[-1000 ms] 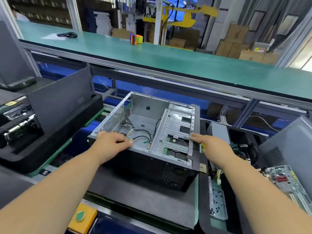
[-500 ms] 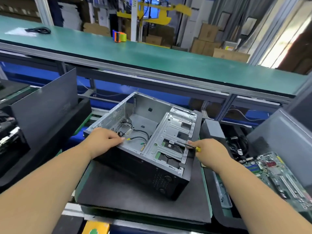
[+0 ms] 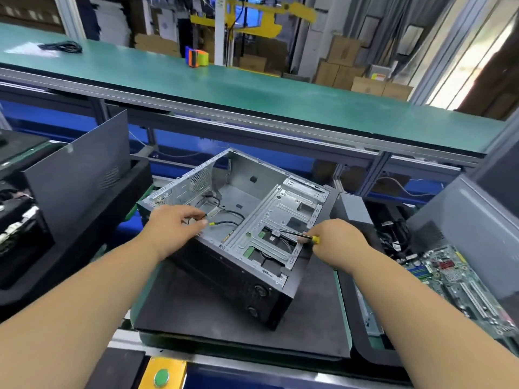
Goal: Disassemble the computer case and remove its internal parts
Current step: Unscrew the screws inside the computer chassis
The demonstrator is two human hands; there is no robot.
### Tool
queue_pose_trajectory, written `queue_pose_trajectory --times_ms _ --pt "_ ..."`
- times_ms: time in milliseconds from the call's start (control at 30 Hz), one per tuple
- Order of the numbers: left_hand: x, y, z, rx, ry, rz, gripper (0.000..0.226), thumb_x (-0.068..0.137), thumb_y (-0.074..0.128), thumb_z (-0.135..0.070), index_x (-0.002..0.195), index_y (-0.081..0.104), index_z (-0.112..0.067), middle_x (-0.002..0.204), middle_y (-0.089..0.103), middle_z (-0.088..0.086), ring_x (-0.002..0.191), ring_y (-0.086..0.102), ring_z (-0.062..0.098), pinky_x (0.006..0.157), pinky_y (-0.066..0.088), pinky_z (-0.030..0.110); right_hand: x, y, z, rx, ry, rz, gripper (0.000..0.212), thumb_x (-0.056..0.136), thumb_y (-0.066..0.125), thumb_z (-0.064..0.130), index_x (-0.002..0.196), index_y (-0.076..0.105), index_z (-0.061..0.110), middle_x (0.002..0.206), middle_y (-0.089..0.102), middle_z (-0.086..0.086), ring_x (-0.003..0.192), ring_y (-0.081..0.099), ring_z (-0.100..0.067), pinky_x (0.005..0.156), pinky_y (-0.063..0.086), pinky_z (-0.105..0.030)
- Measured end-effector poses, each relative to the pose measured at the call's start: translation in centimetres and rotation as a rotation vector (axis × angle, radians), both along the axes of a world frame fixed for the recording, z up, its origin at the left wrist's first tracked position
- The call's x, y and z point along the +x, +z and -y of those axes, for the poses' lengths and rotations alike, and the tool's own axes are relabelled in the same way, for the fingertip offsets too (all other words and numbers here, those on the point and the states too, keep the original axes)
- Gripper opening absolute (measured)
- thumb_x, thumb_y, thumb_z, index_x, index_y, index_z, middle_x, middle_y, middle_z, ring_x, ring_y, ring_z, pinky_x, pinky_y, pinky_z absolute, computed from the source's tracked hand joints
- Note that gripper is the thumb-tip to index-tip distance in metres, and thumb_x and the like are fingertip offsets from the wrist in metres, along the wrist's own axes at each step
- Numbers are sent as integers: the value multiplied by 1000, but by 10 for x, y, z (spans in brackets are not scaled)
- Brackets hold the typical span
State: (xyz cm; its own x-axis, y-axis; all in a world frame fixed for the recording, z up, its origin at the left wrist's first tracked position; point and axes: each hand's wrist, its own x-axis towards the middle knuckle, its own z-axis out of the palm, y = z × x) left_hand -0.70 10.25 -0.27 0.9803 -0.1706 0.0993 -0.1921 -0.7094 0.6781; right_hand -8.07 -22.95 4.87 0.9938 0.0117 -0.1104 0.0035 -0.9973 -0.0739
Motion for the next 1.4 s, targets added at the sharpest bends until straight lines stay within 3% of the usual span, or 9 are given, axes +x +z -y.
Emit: queue_pose_trajectory --times_ms 167,267,333,433,567,800,1100,1267,1400 --pt "-42 -3 52 158 136 106 76 81 71 -48 146 40 -23 153 33 5 143 24 24 116 16 40 13 3 12 11 47 22 28 81 52 11 59 52 28 65 50 10 75 51 -25 51 30 -25" --pt "-68 -1 83 124 331 -67 93 77 69 -58 152 21 -32 161 -1 5 148 1 28 118 7 46 28 0 27 51 80 61 30 85 52 13 99 70 33 105 69 1 99 60 -27 70 46 -29" --pt "-84 0 101 45 442 -197 102 74 72 -58 153 11 -35 160 -11 5 147 -2 31 119 10 48 42 -7 43 58 89 69 46 88 50 13 131 60 29 134 60 -1 119 56 -27 90 49 -36" --pt "-101 -1 123 -53 502 -361 115 72 74 -58 153 -4 -33 161 -13 6 147 -1 32 119 13 47 60 -13 65 26 104 -6 59 89 51 10 145 45 29 152 43 4 133 46 -24 102 43 -37" --pt "-109 -8 139 -239 444 -458 121 81 72 -48 150 -25 -27 161 -20 4 150 3 29 117 18 41 67 -21 84 -24 191 -36 68 85 57 10 147 41 34 154 38 12 132 48 -23 95 49 -37" --pt "-111 -15 141 -245 428 -384 111 89 64 -47 149 -27 -29 160 -24 -1 147 21 30 100 33 30 57 -37 92 32 219 62 66 85 64 18 143 39 35 156 33 16 123 57 -20 84 51 -35" --pt "-93 -22 101 -304 272 -387 109 82 73 -47 152 -11 -41 163 2 -7 148 15 18 113 20 30 27 -44 103 73 177 62 80 85 59 17 151 24 43 161 17 21 131 50 -17 87 51 -34" --pt "-74 -25 79 -412 185 -436 119 69 84 -45 151 -2 -47 161 18 -10 147 21 14 119 19 36 15 -41 106 102 157 75 77 82 54 14 149 30 46 158 26 22 136 45 -14 95 48 -32" --pt "-60 -28 65 -480 107 -472 137 44 89 -54 150 4 -49 159 23 -12 145 25 10 120 21 41 9 -42 100 86 131 120 62 86 55 16 141 43 43 146 47 18 123 55 -20 86 50 -34"
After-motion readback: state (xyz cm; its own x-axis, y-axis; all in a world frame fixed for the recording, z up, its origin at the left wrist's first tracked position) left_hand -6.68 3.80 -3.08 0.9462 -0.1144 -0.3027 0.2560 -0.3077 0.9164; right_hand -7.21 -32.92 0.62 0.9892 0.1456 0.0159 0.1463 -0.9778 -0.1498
